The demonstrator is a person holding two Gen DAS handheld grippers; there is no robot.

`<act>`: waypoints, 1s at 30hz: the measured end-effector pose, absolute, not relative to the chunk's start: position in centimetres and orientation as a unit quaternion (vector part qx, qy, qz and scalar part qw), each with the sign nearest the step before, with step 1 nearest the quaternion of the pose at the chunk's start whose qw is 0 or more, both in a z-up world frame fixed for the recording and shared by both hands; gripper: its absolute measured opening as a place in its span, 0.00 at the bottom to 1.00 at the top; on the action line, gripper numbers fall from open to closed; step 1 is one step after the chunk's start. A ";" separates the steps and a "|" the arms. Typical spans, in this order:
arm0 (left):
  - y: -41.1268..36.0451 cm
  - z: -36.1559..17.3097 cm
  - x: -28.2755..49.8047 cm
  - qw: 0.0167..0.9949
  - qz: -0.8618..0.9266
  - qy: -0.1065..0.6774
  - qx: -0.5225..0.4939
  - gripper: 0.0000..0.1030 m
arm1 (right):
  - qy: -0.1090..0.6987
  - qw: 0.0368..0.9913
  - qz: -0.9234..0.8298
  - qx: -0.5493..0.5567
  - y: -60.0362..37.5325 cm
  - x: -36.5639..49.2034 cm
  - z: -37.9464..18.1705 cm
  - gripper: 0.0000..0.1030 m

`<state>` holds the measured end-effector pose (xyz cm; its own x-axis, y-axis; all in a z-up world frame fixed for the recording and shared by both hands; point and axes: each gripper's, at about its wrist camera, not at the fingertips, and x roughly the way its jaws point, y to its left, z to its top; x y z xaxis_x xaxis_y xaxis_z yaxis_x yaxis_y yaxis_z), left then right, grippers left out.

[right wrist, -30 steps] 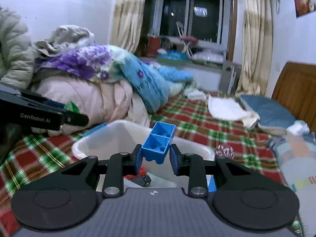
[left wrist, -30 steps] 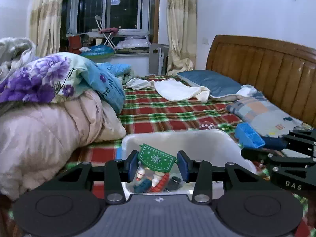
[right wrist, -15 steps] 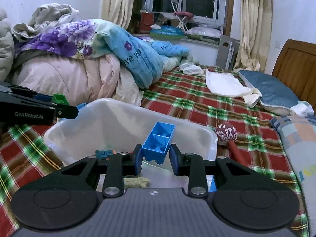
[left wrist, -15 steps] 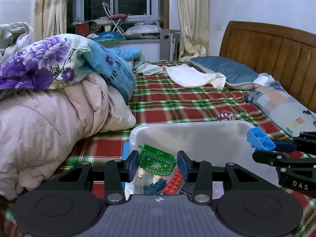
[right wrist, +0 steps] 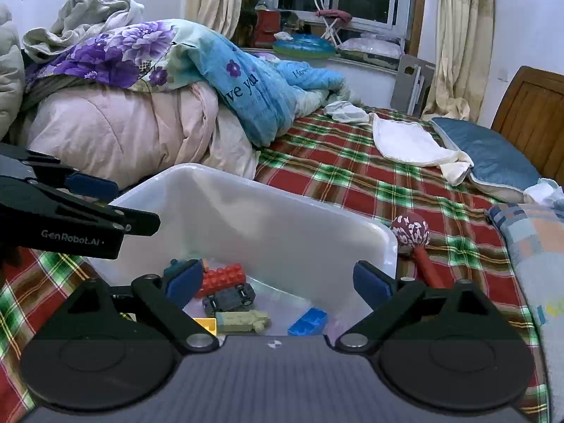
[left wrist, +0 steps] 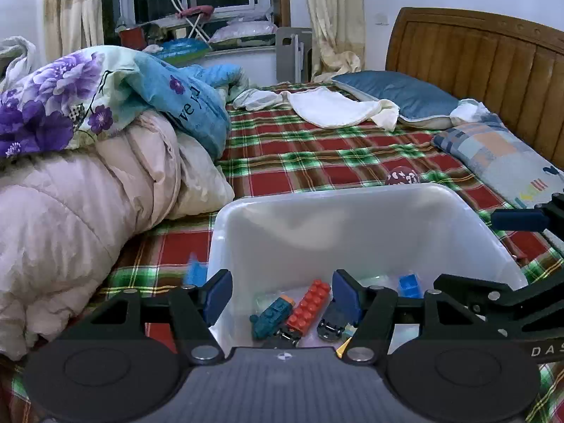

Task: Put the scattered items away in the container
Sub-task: 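Carry the green board and blue block over the bin and open both grippers, then grasp the green block with the left gripper while the right gripper grasps the red cube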

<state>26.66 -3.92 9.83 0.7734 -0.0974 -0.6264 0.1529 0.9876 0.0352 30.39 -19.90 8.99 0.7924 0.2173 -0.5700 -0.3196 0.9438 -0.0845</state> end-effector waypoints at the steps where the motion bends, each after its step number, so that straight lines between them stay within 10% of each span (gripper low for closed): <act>1: -3.9 9.8 26.6 0.940 -0.067 0.331 0.042 0.65 | 0.289 0.943 0.142 -0.088 -19.9 30.4 8.9 0.92; 16: -2.4 11.1 18.8 0.959 -0.097 0.263 0.040 0.66 | 0.204 0.960 0.173 -0.080 -22.2 23.2 11.2 0.94; 30: -6.8 0.0 7.4 0.935 -0.146 0.321 0.041 0.67 | 0.266 0.942 0.180 -0.100 -24.1 16.9 0.7 0.95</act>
